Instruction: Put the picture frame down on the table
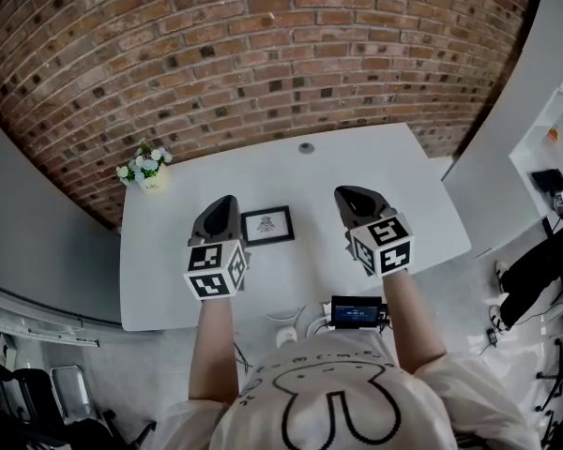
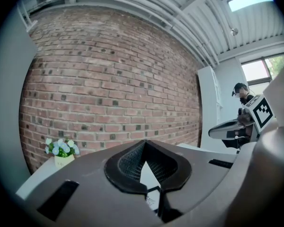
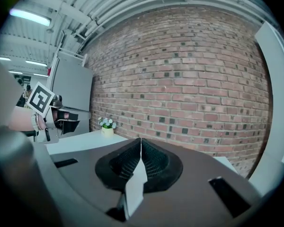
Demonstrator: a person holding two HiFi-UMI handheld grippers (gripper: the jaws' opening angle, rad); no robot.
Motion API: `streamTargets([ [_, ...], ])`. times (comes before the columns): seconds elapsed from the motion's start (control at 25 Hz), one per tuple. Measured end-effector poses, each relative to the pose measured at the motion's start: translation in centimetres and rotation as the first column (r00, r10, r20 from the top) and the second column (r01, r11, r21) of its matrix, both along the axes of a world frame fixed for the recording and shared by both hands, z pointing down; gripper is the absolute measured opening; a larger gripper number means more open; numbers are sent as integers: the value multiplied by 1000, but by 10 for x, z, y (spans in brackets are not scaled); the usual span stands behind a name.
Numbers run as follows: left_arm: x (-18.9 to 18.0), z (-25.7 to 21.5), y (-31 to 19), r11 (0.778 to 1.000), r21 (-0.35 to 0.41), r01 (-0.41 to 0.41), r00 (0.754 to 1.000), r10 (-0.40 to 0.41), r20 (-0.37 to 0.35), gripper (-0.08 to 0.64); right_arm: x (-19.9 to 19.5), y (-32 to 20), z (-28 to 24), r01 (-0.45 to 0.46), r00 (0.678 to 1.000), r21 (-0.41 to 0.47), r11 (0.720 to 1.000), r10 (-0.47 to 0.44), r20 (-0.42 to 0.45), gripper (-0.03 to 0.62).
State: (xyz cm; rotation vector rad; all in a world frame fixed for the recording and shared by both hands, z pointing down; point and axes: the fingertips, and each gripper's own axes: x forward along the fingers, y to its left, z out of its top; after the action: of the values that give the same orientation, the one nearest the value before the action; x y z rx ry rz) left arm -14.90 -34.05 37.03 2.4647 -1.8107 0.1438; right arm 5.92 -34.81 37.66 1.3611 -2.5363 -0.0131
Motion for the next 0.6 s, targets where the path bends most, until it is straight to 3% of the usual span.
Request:
streamTargets([
  [0.24, 4, -31, 2, 993, 120, -18, 1000, 16, 19, 12, -7, 7, -21, 11, 1000, 99, 995, -11, 1, 18],
  [0.44, 8, -49, 4, 981, 189, -42, 999, 40, 13, 12, -8, 11, -32, 10, 1000, 131, 991, -8, -19, 18],
  [0.6, 13, -56, 7, 970, 234, -60, 998, 57, 18, 12, -1, 15, -48, -15, 1000, 209, 978, 14, 9, 17],
])
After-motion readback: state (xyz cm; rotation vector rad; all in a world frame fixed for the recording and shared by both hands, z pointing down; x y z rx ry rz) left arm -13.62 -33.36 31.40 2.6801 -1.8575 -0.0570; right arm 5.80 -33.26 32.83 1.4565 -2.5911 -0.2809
